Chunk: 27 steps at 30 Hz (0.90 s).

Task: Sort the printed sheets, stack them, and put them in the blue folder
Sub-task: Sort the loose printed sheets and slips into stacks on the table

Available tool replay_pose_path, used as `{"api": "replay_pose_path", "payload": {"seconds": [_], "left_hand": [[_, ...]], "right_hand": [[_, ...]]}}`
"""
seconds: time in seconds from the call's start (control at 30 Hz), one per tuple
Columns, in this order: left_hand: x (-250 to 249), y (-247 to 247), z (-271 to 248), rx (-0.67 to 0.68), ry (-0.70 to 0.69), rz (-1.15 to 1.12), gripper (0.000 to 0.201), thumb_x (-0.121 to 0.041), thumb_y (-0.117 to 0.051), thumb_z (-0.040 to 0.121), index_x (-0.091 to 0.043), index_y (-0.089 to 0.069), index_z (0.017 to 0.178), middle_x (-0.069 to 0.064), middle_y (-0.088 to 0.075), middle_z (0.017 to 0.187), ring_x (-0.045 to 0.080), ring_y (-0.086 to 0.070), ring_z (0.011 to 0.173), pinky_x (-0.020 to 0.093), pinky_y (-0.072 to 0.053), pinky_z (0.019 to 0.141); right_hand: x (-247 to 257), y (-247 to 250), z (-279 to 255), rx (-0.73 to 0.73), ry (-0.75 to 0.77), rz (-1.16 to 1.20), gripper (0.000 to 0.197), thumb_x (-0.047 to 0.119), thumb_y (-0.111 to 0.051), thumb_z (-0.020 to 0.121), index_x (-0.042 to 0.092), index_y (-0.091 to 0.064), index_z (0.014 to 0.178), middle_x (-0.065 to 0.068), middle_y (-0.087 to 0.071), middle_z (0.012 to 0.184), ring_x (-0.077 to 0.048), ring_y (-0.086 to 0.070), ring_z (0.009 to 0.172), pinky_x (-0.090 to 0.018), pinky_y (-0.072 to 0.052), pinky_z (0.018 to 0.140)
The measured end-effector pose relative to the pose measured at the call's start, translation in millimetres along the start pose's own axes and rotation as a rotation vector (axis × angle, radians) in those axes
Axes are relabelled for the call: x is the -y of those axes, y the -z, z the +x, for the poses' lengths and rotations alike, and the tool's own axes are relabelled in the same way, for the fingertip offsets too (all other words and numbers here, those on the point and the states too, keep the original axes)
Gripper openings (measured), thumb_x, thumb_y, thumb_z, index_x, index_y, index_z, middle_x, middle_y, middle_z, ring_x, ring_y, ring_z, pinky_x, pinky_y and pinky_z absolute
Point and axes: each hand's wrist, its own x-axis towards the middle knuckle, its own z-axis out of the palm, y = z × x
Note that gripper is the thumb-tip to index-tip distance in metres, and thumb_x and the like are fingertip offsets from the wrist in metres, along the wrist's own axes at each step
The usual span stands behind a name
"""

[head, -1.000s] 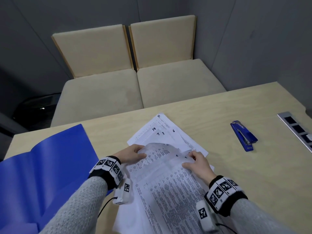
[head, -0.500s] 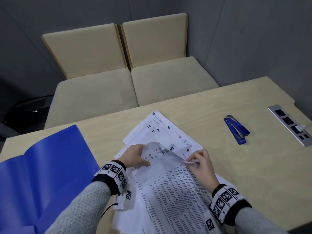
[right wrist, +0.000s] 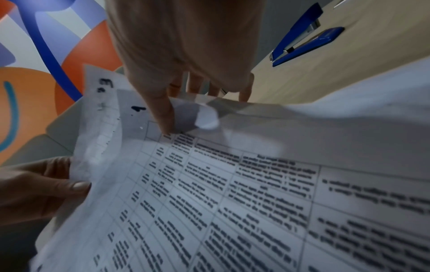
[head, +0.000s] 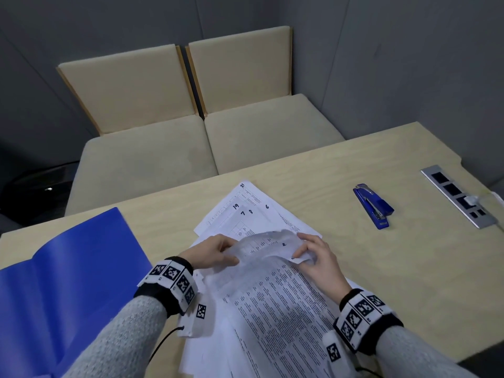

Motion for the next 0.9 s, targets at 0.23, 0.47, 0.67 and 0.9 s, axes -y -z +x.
{"api": "replay_pose_path", "payload": {"seconds": [0.23, 0.47, 0.67, 0.9], "left_hand": [[-32.4, -7.0, 6.0, 0.207, 0.129, -0.212, 0.048, -0.066, -0.051, 0.085, -0.020, -0.066, 0.082, 0.000, -0.059, 0.076, 0.011, -0.053, 0.065, 0.020, -0.039, 0.060], [-38.7, -27.9, 42.4, 0.022, 0.226, 0.164, 0.013, -0.027, -0.052, 0.094, -0.016, -0.048, 0.099, -0.004, -0.052, 0.085, 0.009, -0.044, 0.070, 0.021, -0.035, 0.060], [-36.8, -41.6, 47.7, 0.042, 0.182, 0.237, 0.043, -0.027, -0.072, 0.080, -0.014, -0.049, 0.113, -0.003, -0.054, 0.085, 0.020, -0.053, 0.084, 0.030, -0.044, 0.073], [-30.6, -28.9, 30.4, -0.172, 0.081, 0.120, 0.034, -0.017, -0.075, 0.077, -0.017, -0.055, 0.104, -0.008, -0.058, 0.072, 0.008, -0.055, 0.065, 0.023, -0.045, 0.064]], "right_hand": [[6.0, 13.3, -2.5, 0.055, -0.043, 0.172, 0.020, -0.001, -0.072, 0.073, 0.012, -0.059, 0.068, -0.004, -0.065, 0.075, -0.016, -0.059, 0.074, -0.023, -0.044, 0.063], [-21.3, 39.3, -17.1, 0.072, -0.109, 0.305, 0.045, 0.002, -0.073, 0.077, 0.032, -0.047, 0.096, -0.006, -0.068, 0.093, -0.026, -0.067, 0.087, -0.044, -0.051, 0.081], [-25.5, 50.6, -18.1, 0.246, -0.196, 0.355, 0.023, -0.008, -0.069, 0.075, 0.005, -0.067, 0.094, -0.006, -0.071, 0.088, -0.018, -0.066, 0.082, -0.036, -0.050, 0.077], [-11.3, 46.1, -6.1, 0.293, -0.169, 0.247, 0.013, -0.014, -0.067, 0.074, -0.002, -0.071, 0.079, -0.010, -0.071, 0.076, -0.012, -0.064, 0.071, -0.019, -0.049, 0.066]]}}
